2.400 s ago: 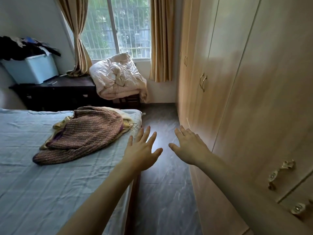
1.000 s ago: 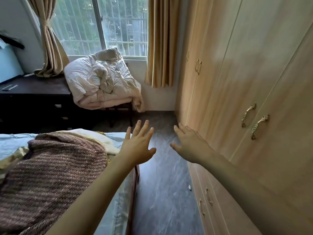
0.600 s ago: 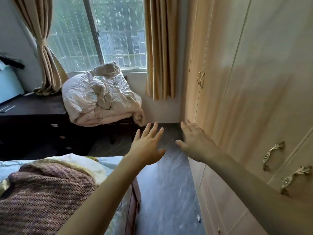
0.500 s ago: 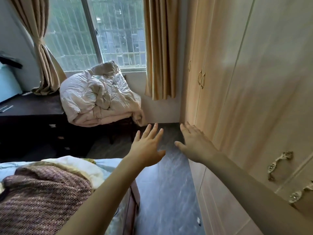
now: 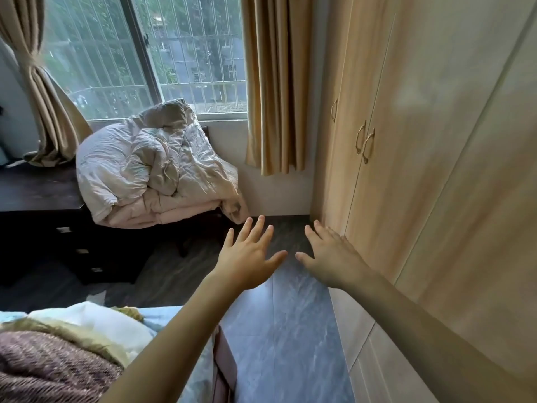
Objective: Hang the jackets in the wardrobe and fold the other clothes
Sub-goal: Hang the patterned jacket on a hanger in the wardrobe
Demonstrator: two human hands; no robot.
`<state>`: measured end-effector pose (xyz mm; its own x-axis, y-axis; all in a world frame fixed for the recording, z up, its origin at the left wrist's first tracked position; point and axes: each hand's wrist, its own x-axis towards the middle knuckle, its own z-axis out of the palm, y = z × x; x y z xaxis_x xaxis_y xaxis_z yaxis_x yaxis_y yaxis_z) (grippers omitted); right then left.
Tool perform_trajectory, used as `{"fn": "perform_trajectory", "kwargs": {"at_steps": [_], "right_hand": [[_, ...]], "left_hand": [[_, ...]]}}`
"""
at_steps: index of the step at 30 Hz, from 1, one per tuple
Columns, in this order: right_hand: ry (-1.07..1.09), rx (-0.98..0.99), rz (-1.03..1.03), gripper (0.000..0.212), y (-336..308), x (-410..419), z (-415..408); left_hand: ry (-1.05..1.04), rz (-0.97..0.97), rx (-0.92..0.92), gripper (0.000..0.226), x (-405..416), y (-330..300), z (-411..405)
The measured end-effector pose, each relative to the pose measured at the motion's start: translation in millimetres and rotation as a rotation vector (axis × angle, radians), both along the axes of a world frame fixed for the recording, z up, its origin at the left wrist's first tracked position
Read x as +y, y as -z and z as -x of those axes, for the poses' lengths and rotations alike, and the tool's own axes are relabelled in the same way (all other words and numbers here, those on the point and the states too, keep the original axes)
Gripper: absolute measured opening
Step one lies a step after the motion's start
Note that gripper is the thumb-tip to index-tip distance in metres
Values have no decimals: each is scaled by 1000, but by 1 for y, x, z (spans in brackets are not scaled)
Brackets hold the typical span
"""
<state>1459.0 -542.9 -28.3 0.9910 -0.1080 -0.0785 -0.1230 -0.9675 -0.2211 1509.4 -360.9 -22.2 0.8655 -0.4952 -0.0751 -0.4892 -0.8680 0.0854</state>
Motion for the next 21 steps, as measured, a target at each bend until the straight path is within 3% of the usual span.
{"fn": "perform_trajectory", "kwargs": {"at_steps": [9, 21], "right_hand": [[-45, -27, 14, 70, -6, 21, -159], [-29, -26, -61, 71, -1, -1, -292]], "left_hand": [[-35, 67, -7, 72, 14, 1, -150], [-86, 55, 38, 71, 12, 15, -278]]}}
